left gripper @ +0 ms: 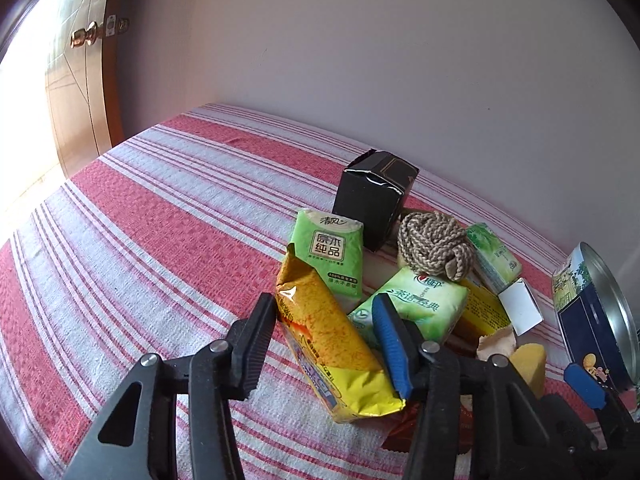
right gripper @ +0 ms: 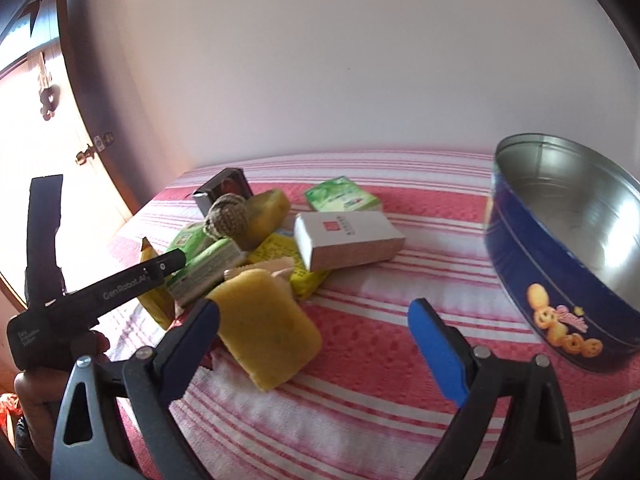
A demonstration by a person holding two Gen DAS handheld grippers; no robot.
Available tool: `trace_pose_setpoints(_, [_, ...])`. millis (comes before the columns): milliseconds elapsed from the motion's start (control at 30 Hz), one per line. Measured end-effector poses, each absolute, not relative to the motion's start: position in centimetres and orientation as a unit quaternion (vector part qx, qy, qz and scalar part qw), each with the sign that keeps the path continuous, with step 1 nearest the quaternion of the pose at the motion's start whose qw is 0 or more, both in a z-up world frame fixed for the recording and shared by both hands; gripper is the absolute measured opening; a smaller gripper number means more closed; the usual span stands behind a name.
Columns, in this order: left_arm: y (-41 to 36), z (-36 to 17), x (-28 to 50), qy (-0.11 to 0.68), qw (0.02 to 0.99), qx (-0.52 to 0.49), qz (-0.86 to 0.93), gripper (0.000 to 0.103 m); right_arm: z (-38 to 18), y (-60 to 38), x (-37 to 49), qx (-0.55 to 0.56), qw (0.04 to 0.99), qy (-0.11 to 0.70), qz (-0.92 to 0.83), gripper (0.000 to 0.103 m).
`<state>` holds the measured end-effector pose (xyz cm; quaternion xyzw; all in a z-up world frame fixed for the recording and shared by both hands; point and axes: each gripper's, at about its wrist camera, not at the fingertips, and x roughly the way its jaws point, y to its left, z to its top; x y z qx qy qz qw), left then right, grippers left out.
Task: Organize objects
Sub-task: 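Grasp the yellow chip bag with the left tool while the right tool grasps the yellow sponge, then carry both items over the blue tin and open both tools to drop them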
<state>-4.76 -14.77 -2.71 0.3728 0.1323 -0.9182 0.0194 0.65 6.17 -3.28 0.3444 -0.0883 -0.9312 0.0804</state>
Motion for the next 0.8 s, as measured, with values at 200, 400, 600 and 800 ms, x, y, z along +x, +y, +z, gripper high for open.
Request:
trace_pose_setpoints(200, [-14.7, -3.2, -4.9, 0.142, 0.02, 0.384, -0.912, 0.048, -4.0, 3.7, -0.3, 0.368, 0.09, -0.033, -0.925, 0.089])
trace_pose_setpoints(400, [-14.2, -3.2, -4.5, 0.124, 0.019, 0.374, -0.919, 0.028, -4.9, 3.5, -1.1, 0.395, 0.103, -0.021, -0.913, 0.047])
trace_pose_setpoints(600, [-15.5, -2.2, -3.0, 0.166, 0.002, 0.33, -0.929, 0.023, -2.6, 6.3, 0.5, 0.332, 0.094, -0.073, -0.936, 0.047])
trace_pose_setpoints(800, [-14.5, -0.5, -0.7, 0.158, 0.003, 0.283, -0.946, 0.023, -1.0, 8.5, 1.4, 0.294, 0.062, -0.09, -0.949, 0.047])
